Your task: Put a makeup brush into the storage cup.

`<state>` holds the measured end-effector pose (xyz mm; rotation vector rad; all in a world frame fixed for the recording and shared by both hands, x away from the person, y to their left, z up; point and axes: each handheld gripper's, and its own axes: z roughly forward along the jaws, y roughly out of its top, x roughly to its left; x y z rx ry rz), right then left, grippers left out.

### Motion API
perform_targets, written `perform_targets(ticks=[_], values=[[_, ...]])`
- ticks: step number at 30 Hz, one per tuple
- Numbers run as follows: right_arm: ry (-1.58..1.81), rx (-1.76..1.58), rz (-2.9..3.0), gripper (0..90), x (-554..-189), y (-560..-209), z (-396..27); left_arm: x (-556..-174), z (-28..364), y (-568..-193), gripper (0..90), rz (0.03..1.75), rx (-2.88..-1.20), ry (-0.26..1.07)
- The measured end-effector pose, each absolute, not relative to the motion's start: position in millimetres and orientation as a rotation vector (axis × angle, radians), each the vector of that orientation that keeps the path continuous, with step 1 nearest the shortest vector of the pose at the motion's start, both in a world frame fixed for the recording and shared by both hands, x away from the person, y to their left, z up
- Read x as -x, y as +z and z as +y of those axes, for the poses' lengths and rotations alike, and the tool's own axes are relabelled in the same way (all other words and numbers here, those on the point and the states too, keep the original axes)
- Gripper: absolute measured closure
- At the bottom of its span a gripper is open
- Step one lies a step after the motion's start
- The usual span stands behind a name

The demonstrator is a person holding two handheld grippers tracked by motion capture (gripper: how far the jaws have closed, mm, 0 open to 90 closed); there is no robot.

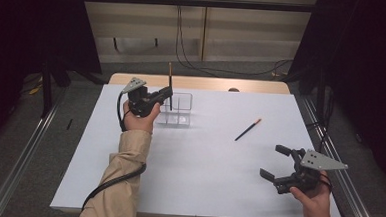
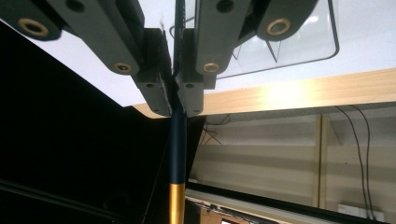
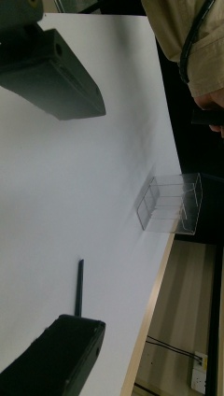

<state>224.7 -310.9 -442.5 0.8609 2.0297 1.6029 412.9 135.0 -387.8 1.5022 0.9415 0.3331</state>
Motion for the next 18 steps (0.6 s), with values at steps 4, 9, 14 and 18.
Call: perform_targets(ticks=[4, 9, 14, 18], values=[[1.604, -0.858, 2.031, 0.0, -225, -443, -311, -414, 133, -388, 84.1, 0.936, -1.491, 0.334], [1.604, -0.859, 2.033, 0.0, -225, -442, -311, -417, 127, -390, 84.0, 0.931, -1.487, 0.344], [1.608, -0.857, 2.029, 0.0, -225, -442, -311, -419, 120, -392, 84.0, 0.921, -1.482, 0.364], [1.608, -0.856, 2.028, 0.0, -225, -442, -311, -422, 113, -396, 84.0, 0.916, -1.489, 0.384]])
